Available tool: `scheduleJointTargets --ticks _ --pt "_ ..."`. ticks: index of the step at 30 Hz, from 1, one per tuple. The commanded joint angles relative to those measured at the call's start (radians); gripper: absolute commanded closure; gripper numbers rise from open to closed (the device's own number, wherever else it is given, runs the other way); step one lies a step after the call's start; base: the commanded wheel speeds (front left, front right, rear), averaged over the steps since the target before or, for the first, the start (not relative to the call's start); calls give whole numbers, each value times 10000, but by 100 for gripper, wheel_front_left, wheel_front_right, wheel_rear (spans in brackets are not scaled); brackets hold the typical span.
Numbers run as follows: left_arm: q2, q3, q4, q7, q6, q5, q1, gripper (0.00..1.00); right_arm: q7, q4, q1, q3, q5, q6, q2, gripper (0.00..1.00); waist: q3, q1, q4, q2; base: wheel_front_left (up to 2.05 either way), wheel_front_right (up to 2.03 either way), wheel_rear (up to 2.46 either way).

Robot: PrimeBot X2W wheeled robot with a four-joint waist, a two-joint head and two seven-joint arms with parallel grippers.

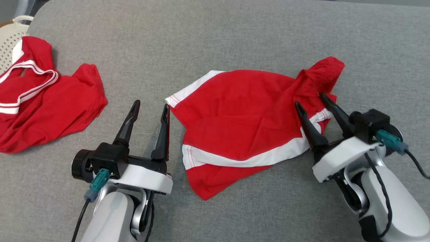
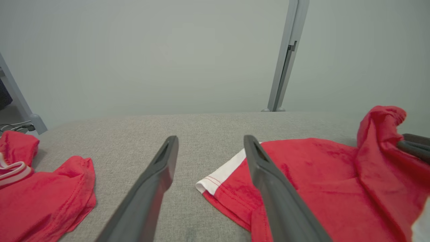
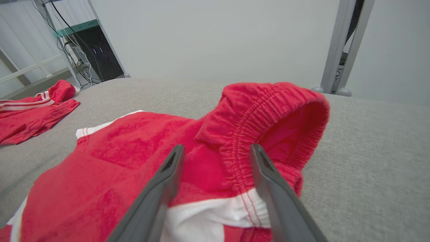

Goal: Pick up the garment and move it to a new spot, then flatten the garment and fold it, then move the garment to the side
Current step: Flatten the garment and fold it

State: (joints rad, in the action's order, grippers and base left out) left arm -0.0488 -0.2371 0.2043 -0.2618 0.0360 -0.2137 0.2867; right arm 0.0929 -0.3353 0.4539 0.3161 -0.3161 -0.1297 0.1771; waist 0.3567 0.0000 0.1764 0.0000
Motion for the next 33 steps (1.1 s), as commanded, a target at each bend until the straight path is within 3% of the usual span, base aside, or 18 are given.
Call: scheduleJointTargets --ticks 1,17,25,33 --pt "-37 61 31 -45 -7 38 -54 0 191 174 -276 -98 -61 -20 118 0 -149 0 -157 0 0 0 0" --pt "-69 544 258 -45 -210 399 -449 0 1145 2152 -2481 -2083 299 -21 -23 0 -799 0 -1152 0 0 0 0" --pt "-82 951 128 -45 -135 330 -1013 0 1421 2315 -3216 -3266 575 -21 -274 0 -1376 0 -1449 0 0 0 0" --pt "-89 1236 -5 -45 -63 276 -1760 0 1391 2181 -3800 -3408 679 -21 -482 0 -1810 0 -1558 0 0 0 0"
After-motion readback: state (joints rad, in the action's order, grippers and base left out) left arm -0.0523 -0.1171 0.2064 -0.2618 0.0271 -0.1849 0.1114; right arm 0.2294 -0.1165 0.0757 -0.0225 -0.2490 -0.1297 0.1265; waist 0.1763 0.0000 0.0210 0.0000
